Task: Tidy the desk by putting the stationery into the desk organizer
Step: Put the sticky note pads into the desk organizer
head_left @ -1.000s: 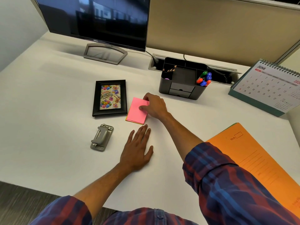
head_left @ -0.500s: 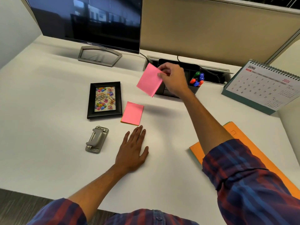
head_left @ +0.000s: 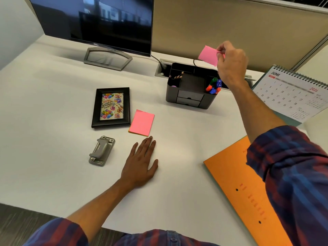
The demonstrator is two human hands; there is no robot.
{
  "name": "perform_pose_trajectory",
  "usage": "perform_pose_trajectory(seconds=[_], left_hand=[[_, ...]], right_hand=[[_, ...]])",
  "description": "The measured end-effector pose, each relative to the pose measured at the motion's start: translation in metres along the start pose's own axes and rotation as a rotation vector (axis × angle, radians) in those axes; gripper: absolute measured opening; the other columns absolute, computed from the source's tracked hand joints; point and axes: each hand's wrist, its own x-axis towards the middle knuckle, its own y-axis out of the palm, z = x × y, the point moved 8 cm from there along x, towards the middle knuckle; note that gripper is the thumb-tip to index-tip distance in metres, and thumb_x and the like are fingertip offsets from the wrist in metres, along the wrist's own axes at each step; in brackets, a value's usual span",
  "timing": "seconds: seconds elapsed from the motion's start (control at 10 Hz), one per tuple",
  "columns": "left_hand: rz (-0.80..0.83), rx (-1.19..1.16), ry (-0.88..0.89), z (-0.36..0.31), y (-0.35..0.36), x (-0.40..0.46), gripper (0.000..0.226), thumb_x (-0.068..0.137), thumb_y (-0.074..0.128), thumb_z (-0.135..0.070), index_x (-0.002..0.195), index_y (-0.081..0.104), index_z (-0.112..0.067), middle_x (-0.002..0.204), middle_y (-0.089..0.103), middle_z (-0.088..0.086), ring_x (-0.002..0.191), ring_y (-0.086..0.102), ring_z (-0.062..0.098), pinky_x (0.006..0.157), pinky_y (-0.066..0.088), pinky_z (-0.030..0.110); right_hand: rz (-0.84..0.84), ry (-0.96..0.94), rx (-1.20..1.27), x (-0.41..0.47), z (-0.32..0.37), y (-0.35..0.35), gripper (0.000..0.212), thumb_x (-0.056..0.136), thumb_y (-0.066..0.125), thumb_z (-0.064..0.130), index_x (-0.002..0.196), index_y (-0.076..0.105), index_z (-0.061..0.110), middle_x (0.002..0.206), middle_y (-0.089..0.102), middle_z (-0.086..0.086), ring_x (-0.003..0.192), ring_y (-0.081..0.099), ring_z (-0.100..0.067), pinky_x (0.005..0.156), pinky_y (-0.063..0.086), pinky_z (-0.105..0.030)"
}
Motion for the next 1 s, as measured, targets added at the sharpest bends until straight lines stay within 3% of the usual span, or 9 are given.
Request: perform_pose_trajectory(seconds=[0.1,0.4,0.6,0.8,1.0], left_hand=[[-0.002,0.002,-0.002,-0.001,-0.001,0.000,0.068,0.097,0.032,-0.046,0.156,0.015,-0.017,0.164,0.008,-0.001,0.150,0.006,0.010,0.121,0.010,0.041],[-0.003,-0.002,0.004,-0.001,-0.002,0.000,0.067,0.097,0.034,-0.044,0.155,0.017,-0.016,0.164,0.010,0.000,0.150,0.007,0.012,0.121,0.013,0.043],[0.005,-0.001,0.004,-0.001,-0.001,0.000,0.068,0.097,0.035,-0.044,0.156,0.015,-0.017,0.164,0.007,-0.001,0.150,0.005,0.011,0.121,0.012,0.043],[0.004,0.007,0.006,0.000,-0.001,0.000,0.067,0.097,0.034,-0.045,0.155,0.015,-0.016,0.164,0.008,0.000,0.150,0.006,0.011,0.121,0.013,0.043],[-0.002,0.006,0.004,0.000,-0.001,0.000,0.068,0.097,0.036,-0.044,0.155,0.016,-0.016,0.164,0.009,0.000,0.150,0.006,0.011,0.121,0.012,0.043]], right_hand=[[0.066,-0.016,-0.093,0.000,-0.007,0.012,0.020,0.099,0.050,0.024,0.114,0.060,0.015,0.104,0.071,-0.011,0.095,0.064,-0.032,0.087,0.046,-0.041],[0.198,0.022,-0.075,0.000,-0.020,0.042,0.017,0.098,0.052,0.022,0.111,0.061,0.016,0.104,0.071,-0.014,0.097,0.063,-0.035,0.089,0.050,-0.045],[0.252,0.071,-0.070,-0.006,-0.025,0.058,0.021,0.099,0.047,0.020,0.111,0.065,0.018,0.106,0.071,-0.010,0.101,0.061,-0.033,0.097,0.039,-0.043],[0.038,-0.015,0.024,-0.025,0.013,0.039,0.024,0.093,0.050,0.026,0.108,0.067,0.017,0.107,0.070,-0.002,0.103,0.060,-0.021,0.098,0.034,-0.037],[0.019,-0.206,0.212,-0.074,0.080,0.047,0.019,0.088,0.053,0.020,0.096,0.069,0.017,0.096,0.072,0.001,0.090,0.062,-0.019,0.083,0.035,-0.032]])
